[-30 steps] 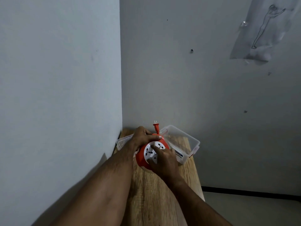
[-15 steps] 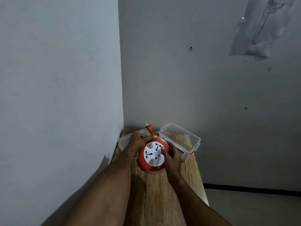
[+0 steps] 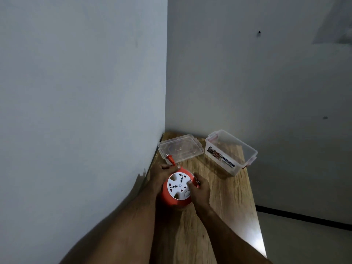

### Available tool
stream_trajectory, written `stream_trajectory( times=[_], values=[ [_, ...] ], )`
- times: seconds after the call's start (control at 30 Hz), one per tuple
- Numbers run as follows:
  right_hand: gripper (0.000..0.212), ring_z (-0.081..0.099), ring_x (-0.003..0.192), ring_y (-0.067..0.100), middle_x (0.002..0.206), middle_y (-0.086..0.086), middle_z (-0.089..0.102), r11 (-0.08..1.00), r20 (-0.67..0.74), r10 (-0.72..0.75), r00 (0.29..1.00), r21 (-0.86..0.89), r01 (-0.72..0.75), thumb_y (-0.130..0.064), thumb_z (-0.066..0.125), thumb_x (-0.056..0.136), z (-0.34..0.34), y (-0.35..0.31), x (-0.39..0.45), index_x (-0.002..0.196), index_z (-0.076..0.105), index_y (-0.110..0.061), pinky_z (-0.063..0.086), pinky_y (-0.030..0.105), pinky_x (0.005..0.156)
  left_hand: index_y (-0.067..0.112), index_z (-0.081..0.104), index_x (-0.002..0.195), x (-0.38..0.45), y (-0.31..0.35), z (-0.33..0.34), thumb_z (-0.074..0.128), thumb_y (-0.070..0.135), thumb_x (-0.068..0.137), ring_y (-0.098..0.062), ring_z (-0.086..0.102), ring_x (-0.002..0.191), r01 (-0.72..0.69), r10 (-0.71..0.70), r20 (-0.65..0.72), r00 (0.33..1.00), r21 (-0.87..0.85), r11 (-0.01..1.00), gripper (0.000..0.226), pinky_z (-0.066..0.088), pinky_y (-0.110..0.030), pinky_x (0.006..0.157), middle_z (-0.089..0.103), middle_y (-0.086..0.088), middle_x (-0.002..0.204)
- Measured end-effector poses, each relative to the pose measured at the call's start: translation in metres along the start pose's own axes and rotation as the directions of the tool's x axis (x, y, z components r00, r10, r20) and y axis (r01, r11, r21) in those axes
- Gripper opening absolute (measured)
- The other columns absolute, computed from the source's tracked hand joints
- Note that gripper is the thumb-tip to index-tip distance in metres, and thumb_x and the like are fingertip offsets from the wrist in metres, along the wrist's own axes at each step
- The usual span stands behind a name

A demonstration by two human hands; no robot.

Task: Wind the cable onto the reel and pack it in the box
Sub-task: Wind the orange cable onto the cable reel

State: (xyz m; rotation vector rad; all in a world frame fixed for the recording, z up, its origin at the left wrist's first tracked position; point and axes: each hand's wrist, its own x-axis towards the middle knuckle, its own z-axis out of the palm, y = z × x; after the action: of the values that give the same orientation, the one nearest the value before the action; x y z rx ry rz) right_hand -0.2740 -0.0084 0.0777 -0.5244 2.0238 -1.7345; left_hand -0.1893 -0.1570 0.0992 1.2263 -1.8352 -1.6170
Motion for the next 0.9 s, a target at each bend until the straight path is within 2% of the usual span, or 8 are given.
stream_trajectory(
  times=[0.13,0.2,0.3,0.37,0.43,0.57,0.77,0.9],
  values=[
    [0.05,0.06,0.104,0.008,0.129,0.009,0.06,0.997,0.024,0.037,0.999,-0.072,-0.035,-0.004,0.066,0.092,0.01,0.02,-0.014,0.14,0.054,-0.004,0.052,0.02,0.082,0.021,0.083,0.09,-0.016,-0.027,-0.011,0.088,0.046,0.076,-0.013,0.078,0.064,0.031,-0.029,-0.023,0.999,0.053,0.998,0.029,0.063,-0.029,0.063,0.081,0.004,0.078],
    [0.053,0.061,0.116,0.018,0.133,0.01,0.059,0.994,0.03,0.065,0.997,-0.094,-0.062,-0.005,0.066,0.093,0.014,0.029,-0.02,0.143,0.051,-0.003,0.054,0.029,0.091,0.022,0.082,0.088,-0.024,-0.038,-0.014,0.087,0.044,0.078,-0.01,0.077,0.063,0.031,-0.029,-0.033,0.999,0.074,0.997,0.025,0.061,-0.024,0.059,0.082,0.0,0.082],
    [0.051,0.059,0.121,0.022,0.133,0.011,0.058,0.985,0.038,0.081,0.996,-0.156,-0.074,-0.007,0.065,0.094,0.021,0.041,-0.028,0.143,0.052,-0.004,0.053,0.03,0.096,0.016,0.081,0.096,-0.037,-0.052,-0.018,0.085,0.041,0.082,-0.014,0.078,0.068,0.071,-0.067,-0.053,0.996,0.068,0.995,0.03,0.063,-0.028,0.063,0.082,-0.003,0.089],
    [0.045,0.06,0.118,0.022,0.128,0.011,0.059,0.976,0.037,0.075,0.996,-0.209,-0.066,-0.007,0.065,0.094,0.024,0.046,-0.034,0.138,0.056,-0.004,0.053,0.027,0.091,0.018,0.08,0.101,-0.046,-0.058,-0.021,0.081,0.044,0.085,-0.008,0.075,0.067,0.089,-0.081,-0.071,0.994,0.119,0.989,0.031,0.057,-0.02,0.057,0.081,0.0,0.091],
    [0.042,0.058,0.113,0.018,0.123,0.009,0.057,0.961,0.03,0.069,0.997,-0.272,-0.058,-0.007,0.066,0.094,0.028,0.051,-0.039,0.135,0.059,-0.005,0.045,0.012,0.081,0.018,0.08,0.102,-0.053,-0.063,-0.023,0.079,0.045,0.087,-0.002,0.071,0.065,0.096,-0.084,-0.091,0.992,0.143,0.985,0.031,0.049,-0.011,0.05,0.08,0.0,0.092],
    [0.043,0.05,0.107,0.01,0.125,0.01,0.054,0.938,0.025,0.068,0.997,-0.342,-0.055,-0.008,0.066,0.094,0.033,0.06,-0.048,0.137,0.059,-0.004,0.038,0.005,0.075,0.01,0.079,0.105,-0.06,-0.072,-0.024,0.079,0.037,0.089,-0.007,0.071,0.071,0.113,-0.099,-0.108,0.989,0.129,0.985,0.032,0.049,-0.013,0.053,0.08,-0.007,0.098],
    [0.046,0.053,0.12,0.024,0.128,0.012,0.049,0.928,0.022,0.07,0.997,-0.367,-0.057,-0.009,0.063,0.096,0.041,0.063,-0.051,0.141,0.055,-0.005,0.051,0.04,0.103,0.012,0.08,0.096,-0.062,-0.075,-0.027,0.08,0.039,0.089,-0.014,0.075,0.075,0.114,-0.09,-0.14,0.986,0.174,0.978,0.028,0.062,-0.029,0.071,0.08,-0.004,0.091],
    [0.047,0.051,0.126,0.028,0.132,0.014,0.05,0.916,0.008,0.082,0.997,-0.395,-0.072,-0.008,0.062,0.097,0.045,0.064,-0.05,0.142,0.054,-0.005,0.049,0.044,0.106,0.011,0.081,0.097,-0.063,-0.075,-0.025,0.081,0.039,0.088,-0.012,0.073,0.073,0.113,-0.079,-0.167,0.983,0.204,0.972,0.03,0.058,-0.022,0.064,0.08,-0.004,0.093]
  ],
)
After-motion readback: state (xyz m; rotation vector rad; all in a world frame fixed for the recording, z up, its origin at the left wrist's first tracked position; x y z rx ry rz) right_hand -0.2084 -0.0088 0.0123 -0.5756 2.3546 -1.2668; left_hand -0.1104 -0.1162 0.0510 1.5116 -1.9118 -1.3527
